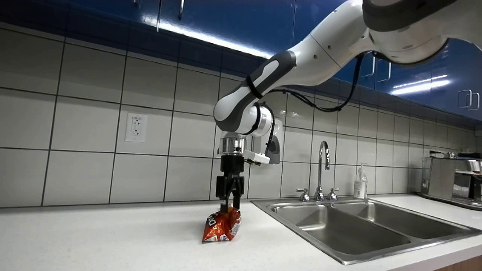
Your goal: Put the packet into the sink
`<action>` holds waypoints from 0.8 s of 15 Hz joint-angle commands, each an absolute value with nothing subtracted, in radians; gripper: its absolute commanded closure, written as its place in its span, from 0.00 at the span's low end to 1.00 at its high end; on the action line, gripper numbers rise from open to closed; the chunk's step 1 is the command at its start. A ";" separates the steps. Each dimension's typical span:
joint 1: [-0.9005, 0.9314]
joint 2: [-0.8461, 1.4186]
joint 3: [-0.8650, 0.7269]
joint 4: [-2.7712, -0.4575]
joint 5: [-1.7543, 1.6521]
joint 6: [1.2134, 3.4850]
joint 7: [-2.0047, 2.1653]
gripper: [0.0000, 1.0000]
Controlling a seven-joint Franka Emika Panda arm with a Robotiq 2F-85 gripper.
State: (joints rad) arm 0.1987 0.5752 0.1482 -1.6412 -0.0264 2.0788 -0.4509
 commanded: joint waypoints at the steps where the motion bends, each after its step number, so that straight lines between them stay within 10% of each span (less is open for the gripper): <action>1: 0.177 0.609 0.175 -1.584 -0.042 2.047 -0.461 0.44; 8: 0.174 0.617 0.173 -1.565 -0.042 2.047 -0.459 0.98; 12: 0.164 0.607 0.171 -1.572 -0.038 2.053 -0.461 1.00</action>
